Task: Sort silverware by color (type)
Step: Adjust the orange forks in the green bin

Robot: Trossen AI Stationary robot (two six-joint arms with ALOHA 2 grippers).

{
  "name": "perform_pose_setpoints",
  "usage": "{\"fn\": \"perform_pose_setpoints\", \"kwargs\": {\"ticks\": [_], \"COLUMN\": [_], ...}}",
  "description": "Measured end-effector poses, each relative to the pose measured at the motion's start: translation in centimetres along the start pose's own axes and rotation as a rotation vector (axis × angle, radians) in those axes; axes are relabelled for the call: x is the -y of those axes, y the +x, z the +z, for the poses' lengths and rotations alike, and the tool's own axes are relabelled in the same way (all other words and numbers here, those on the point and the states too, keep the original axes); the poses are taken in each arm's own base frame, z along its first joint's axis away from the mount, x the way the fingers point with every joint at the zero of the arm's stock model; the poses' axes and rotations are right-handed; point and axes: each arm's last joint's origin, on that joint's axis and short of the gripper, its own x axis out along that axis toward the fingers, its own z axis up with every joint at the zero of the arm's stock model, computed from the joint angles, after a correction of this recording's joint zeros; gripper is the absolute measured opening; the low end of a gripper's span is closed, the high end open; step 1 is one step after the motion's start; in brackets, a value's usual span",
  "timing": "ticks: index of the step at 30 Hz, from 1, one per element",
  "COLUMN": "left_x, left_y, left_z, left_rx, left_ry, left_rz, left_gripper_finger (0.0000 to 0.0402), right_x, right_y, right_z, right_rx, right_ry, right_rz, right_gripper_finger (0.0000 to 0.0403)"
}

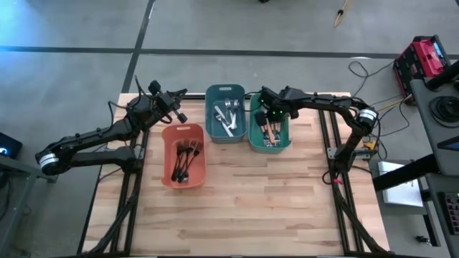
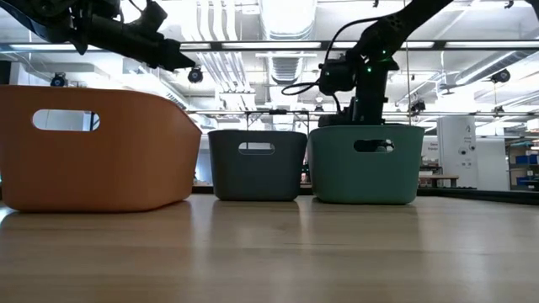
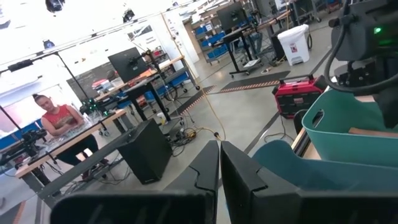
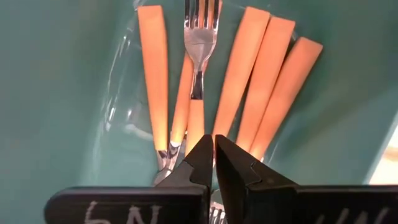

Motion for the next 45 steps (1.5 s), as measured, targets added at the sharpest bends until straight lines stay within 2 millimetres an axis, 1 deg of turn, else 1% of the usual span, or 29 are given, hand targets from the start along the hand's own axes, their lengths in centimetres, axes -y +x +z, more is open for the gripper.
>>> {"fn": "perform_pose_setpoints", "kwargs": {"ticks": [8,16,27,45], "left_x": [0.0,0.0,0.0,0.0], "left_y": [0.0,0.0,0.0,0.0], "left_z": [0.0,0.0,0.0,0.0], "left_rx": [-0.001,-0.001,-0.001,-0.001], "left_ry": [0.008,0.008,0.008,0.008], "left_rz": [0.000,0.000,0.000,0.000], "left_gripper_finger": [0.0000,0.0000,0.0000,0.0000], "right_x": [-0.2,0.4,0.7,0.6], "right_y": [0.4,1.8,3.1,3.2], "right_z": [-0.6,-1.3,-1.6,-1.6], "right_rx": [0.016,0.019,0.049,0.053], "right_ry": [0.012,0.023,0.013,-0.004], "right_rz": [-0.027,-0.033,-0.005,0.013], "right_gripper_finger": [0.0009,0.0009,0.0009,0.0009]}}
